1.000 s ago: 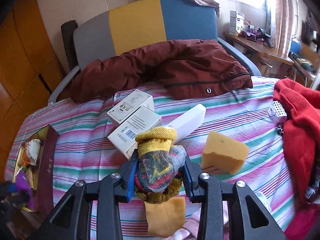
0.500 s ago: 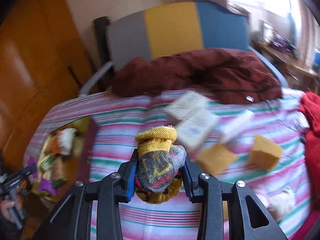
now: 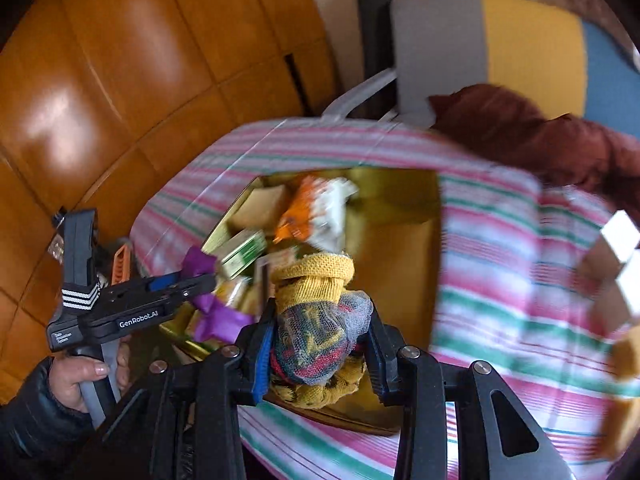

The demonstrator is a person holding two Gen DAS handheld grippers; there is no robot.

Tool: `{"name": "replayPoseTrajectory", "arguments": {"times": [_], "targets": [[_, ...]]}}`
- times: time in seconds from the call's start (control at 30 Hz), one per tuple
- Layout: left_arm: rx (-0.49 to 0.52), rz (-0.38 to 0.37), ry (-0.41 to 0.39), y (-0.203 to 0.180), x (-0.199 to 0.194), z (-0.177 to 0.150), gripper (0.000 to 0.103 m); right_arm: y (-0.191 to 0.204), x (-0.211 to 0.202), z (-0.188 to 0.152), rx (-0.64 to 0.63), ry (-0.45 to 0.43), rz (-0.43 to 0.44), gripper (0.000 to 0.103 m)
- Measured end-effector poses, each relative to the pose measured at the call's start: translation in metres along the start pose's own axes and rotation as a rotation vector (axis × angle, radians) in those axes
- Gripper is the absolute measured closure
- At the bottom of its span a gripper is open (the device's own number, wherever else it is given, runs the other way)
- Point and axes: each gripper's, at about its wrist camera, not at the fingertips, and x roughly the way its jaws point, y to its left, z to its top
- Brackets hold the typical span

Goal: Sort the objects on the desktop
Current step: 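Carry the purple packet and glove to the gold tray and release them inside, then move both tools back over the remaining pile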

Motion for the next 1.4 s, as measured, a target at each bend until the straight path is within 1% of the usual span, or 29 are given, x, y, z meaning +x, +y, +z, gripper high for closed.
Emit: {"name": "replayPoseTrajectory", "arguments": {"times": [0.07,0.17,0.2,0.23,0.33,0.43,0.47,0.53,0.6,0.67,0.7,0.73,0.77,0.83,0.9,1.07,1.17,1.3,1.4], "targets": [[-0.004,-0.002,0.004,0.002,0.001,-0.001,0.057,0.005,0.013,0.000,0.004,0.020,0.000,0.063],[-0.005,-0.010,0.007,0.003,0.002,-0.004,0.051,0.008,0.029,-0.001,0.021,0.048,0.012,0.062],[-0.005,-0.012,0.008,0.002,0.002,-0.004,0.048,0.010,0.035,-0.003,0.030,0.058,0.017,0.060],[-0.005,-0.012,0.009,0.002,0.001,-0.003,0.047,0.010,0.040,-0.003,0.037,0.064,0.021,0.059],[-0.013,-0.012,0.002,0.004,-0.002,-0.003,0.046,0.012,0.051,-0.008,0.051,0.089,0.050,0.058],[-0.016,-0.020,-0.017,0.004,-0.009,0.000,0.046,0.016,0.058,-0.013,0.057,0.110,0.089,0.050],[-0.013,-0.018,-0.028,0.002,-0.013,0.002,0.046,0.017,0.058,-0.015,0.061,0.108,0.096,0.044],[-0.010,-0.018,-0.047,0.001,-0.019,0.004,0.046,0.016,0.056,-0.017,0.071,0.098,0.107,0.039],[-0.014,-0.027,-0.065,-0.001,-0.025,0.006,0.046,0.014,0.052,-0.018,0.088,0.085,0.115,0.031],[-0.016,-0.033,-0.077,-0.002,-0.028,0.008,0.045,0.012,0.046,-0.020,0.092,0.070,0.110,0.030],[-0.018,-0.038,-0.084,-0.002,-0.030,0.009,0.044,0.012,0.041,-0.022,0.088,0.060,0.103,0.028],[-0.021,-0.041,-0.090,-0.002,-0.032,0.010,0.041,0.012,0.037,-0.022,0.082,0.053,0.092,0.027],[-0.022,-0.044,-0.095,-0.003,-0.033,0.010,0.039,0.013,0.033,-0.022,0.073,0.044,0.075,0.023],[-0.022,-0.056,-0.106,-0.005,-0.035,0.011,0.030,0.014,0.023,-0.025,0.052,0.018,0.040,0.019],[-0.018,-0.055,-0.114,-0.006,-0.037,0.011,0.023,0.014,0.014,-0.026,0.043,-0.003,0.016,0.015],[-0.005,-0.070,-0.110,-0.013,-0.039,0.010,0.023,0.013,-0.004,-0.029,0.021,-0.050,-0.073,0.014],[0.006,-0.076,-0.110,-0.019,-0.038,0.008,0.023,0.008,-0.014,-0.029,0.019,-0.078,-0.143,0.013],[0.021,-0.067,-0.104,-0.026,-0.039,0.005,0.023,0.002,-0.024,-0.030,0.004,-0.099,-0.240,0.010],[0.025,-0.066,-0.096,-0.029,-0.039,0.004,0.023,-0.004,-0.028,-0.032,0.000,-0.106,-0.283,0.008]]}}
